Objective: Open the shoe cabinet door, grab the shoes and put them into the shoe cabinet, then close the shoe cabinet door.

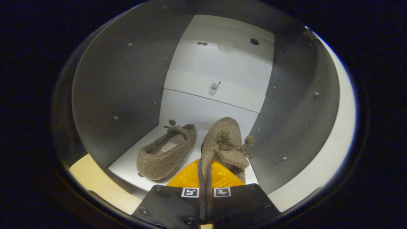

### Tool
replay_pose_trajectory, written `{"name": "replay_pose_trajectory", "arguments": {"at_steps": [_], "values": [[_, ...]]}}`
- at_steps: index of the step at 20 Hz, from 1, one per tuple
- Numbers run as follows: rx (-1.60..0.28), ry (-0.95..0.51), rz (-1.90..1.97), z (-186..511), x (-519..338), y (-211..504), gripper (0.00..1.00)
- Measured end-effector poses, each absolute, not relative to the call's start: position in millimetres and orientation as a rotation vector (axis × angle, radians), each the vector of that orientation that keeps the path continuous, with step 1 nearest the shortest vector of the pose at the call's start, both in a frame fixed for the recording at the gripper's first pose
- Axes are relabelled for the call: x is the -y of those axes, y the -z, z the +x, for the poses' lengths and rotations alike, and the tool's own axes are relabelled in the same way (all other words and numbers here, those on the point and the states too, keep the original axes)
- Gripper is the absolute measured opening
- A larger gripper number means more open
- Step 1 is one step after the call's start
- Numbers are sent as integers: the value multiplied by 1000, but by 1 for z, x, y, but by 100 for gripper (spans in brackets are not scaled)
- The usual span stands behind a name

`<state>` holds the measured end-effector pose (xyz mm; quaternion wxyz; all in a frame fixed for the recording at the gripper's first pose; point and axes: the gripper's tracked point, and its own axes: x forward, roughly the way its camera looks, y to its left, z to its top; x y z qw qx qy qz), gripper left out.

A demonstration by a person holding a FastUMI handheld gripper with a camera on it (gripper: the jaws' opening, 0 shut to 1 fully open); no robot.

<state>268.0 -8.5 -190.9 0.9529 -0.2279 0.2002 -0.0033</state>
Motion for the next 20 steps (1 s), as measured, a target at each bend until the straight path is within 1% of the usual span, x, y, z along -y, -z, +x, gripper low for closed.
{"name": "replay_pose_trajectory", "arguments": {"at_steps": [9, 16, 18, 19, 20], "values": [[-437, 6, -560, 324, 28, 202, 2], [-432, -9, -597, 333, 21, 213, 3], [-423, -24, -640, 331, 16, 215, 14], [-427, -31, -652, 330, 14, 217, 18], [-432, -28, -660, 329, 14, 218, 20]]}}
